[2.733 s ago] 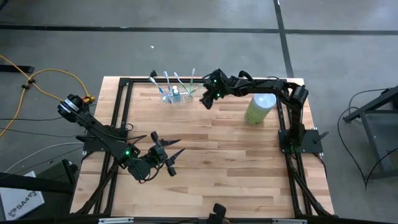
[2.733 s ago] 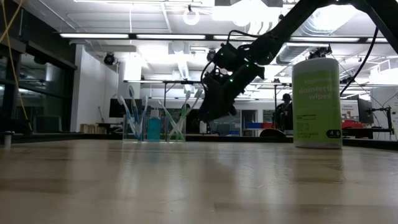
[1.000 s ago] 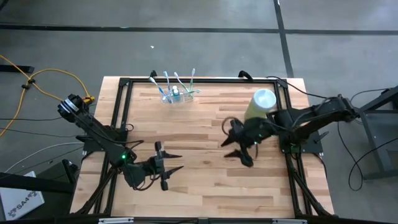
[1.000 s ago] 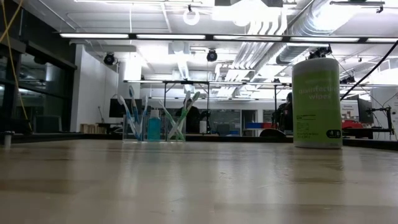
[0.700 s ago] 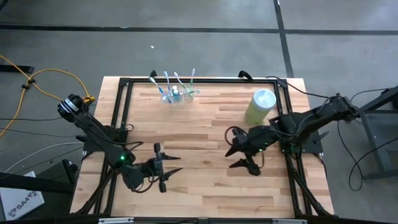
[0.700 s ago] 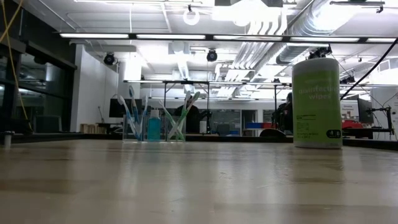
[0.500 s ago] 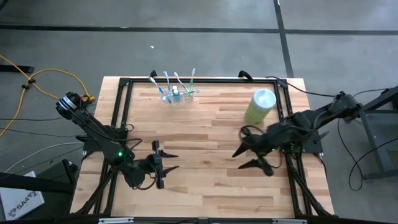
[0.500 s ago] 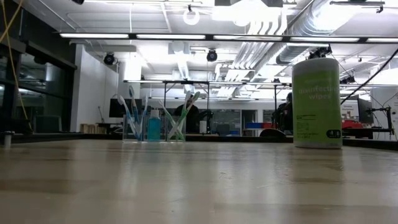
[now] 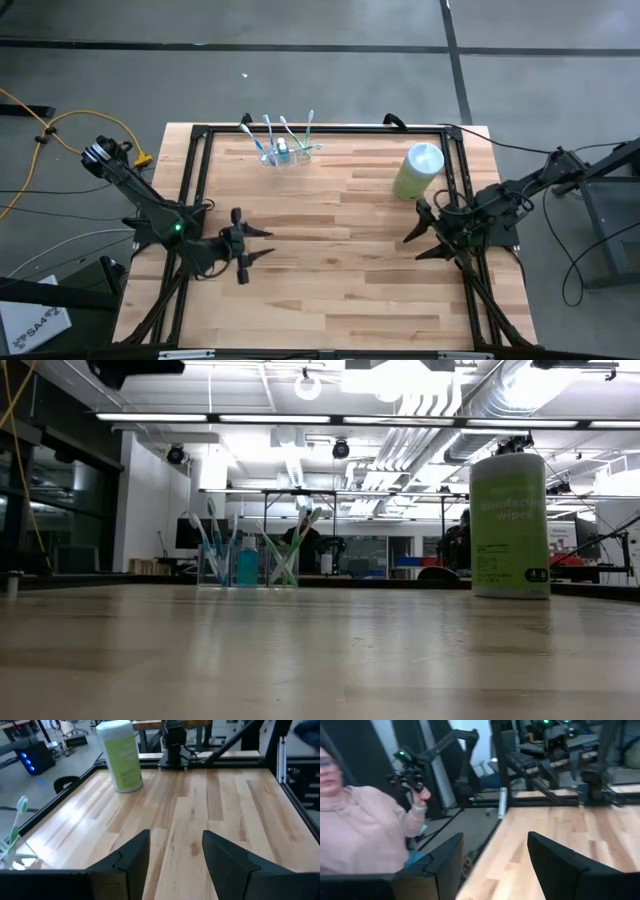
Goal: Pick & Place toothbrushing station
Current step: Return to Home Position
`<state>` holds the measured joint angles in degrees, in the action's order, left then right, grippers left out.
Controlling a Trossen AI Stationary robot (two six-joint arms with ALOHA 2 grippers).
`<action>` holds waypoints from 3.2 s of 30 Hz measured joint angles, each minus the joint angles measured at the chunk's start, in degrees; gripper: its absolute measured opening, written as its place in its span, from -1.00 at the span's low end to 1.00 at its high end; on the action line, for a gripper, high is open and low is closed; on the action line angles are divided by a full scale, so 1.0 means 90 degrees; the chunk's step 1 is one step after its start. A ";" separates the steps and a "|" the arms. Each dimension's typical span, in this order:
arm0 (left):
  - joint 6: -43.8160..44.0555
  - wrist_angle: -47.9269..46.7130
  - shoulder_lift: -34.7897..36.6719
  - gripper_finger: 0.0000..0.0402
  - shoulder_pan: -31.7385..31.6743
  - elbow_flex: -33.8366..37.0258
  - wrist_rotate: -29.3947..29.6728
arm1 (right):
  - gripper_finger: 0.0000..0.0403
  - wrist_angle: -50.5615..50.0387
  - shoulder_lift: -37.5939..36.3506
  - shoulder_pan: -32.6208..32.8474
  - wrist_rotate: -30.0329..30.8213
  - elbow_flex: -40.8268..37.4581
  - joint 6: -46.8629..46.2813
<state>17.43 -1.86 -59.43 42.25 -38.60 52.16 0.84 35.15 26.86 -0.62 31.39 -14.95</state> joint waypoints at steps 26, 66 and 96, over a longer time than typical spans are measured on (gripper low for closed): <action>0.0068 0.1751 0.1009 -0.13 -0.0095 0.1918 -0.0522 | 0.04 0.1453 -0.2042 0.0004 0.0686 -0.2428 -0.0164; 0.0213 0.1948 0.1004 -0.13 0.0004 0.2019 -0.0793 | 0.04 0.0295 -0.3006 -0.0845 0.1518 -0.3438 -0.0180; -0.0029 0.2313 0.1006 -0.13 0.0004 0.2019 -0.1317 | 0.04 0.0087 -0.2624 -0.3695 -0.0501 -0.3443 -0.0344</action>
<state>17.17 18.96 -50.37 42.28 -20.43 40.31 1.62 11.53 -6.39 -5.13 0.40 -18.05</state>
